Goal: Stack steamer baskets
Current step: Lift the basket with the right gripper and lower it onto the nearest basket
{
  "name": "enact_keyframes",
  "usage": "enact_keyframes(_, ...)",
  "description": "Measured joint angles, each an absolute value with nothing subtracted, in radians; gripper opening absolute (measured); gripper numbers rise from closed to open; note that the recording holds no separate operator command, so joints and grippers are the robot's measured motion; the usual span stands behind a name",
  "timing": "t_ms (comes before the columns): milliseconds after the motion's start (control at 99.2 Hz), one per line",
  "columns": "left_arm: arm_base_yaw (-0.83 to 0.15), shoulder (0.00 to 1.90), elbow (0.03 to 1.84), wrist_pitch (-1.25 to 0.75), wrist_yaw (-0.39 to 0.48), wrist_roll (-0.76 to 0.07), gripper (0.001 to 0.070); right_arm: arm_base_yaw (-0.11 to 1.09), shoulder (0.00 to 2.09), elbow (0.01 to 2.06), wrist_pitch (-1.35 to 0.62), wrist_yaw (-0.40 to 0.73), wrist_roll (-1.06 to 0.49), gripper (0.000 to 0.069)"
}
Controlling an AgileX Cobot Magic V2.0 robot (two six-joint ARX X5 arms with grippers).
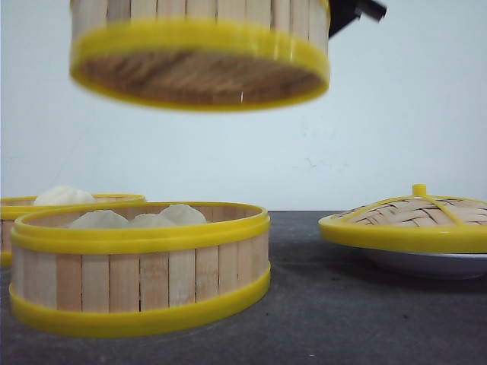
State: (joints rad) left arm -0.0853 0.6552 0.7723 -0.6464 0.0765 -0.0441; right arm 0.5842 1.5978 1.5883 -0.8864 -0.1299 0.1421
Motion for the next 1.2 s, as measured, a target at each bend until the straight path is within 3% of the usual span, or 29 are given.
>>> enact_keyframes(413,-0.085,0.655,0.772,-0.646,0.076,-0.044,0.0468,0.644,1.599,1.33,-0.555,-0.128,0.132,0.003)
enact_keyframes(1200,-0.085,0.655,0.772,-0.647,0.076,-0.044,0.0468,0.675,1.712,1.327,-0.445,-0.099,0.185,0.003)
